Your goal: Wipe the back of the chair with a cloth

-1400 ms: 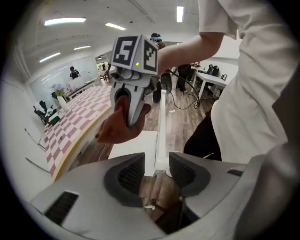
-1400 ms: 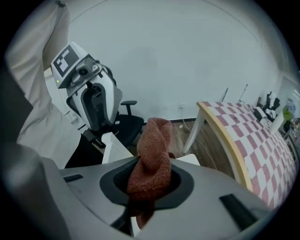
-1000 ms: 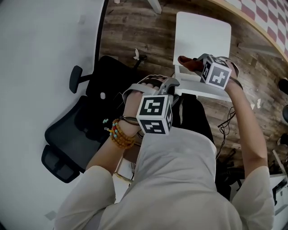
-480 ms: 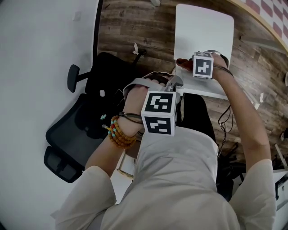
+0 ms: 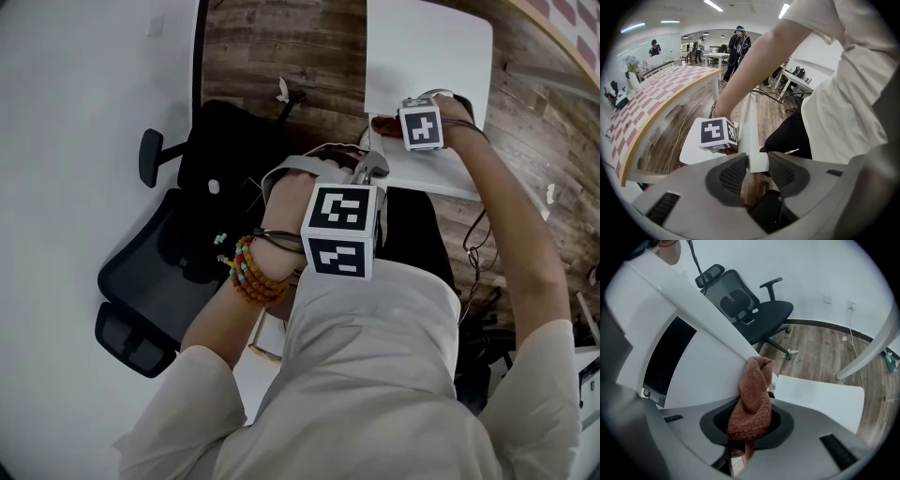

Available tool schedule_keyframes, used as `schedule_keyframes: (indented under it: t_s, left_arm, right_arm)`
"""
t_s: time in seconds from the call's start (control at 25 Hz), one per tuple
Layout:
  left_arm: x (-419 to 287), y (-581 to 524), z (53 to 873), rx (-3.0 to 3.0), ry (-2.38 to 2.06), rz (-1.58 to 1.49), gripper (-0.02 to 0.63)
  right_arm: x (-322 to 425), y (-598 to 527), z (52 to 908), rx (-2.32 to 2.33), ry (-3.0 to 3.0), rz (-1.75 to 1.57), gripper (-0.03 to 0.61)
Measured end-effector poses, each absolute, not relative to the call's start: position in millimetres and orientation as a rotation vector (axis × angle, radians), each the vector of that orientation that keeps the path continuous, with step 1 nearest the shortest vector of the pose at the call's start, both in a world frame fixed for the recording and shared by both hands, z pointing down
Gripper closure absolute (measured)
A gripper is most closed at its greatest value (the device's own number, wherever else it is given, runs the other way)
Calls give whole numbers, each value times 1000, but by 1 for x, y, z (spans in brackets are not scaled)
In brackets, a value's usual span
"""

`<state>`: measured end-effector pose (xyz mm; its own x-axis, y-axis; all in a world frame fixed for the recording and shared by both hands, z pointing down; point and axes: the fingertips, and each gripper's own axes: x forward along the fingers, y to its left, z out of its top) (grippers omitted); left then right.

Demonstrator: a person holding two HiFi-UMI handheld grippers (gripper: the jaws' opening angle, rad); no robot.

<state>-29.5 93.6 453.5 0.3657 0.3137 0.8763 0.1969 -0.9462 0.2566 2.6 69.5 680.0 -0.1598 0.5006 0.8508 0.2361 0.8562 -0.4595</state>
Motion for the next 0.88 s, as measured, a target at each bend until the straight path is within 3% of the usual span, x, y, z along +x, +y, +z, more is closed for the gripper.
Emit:
schedule_keyframes:
  t_s: [0.88]
  left_arm:
    - [-28, 94, 456, 2488, 435, 1666, 433]
  right_arm:
    - [10, 79, 579, -689, -1820, -7, 499]
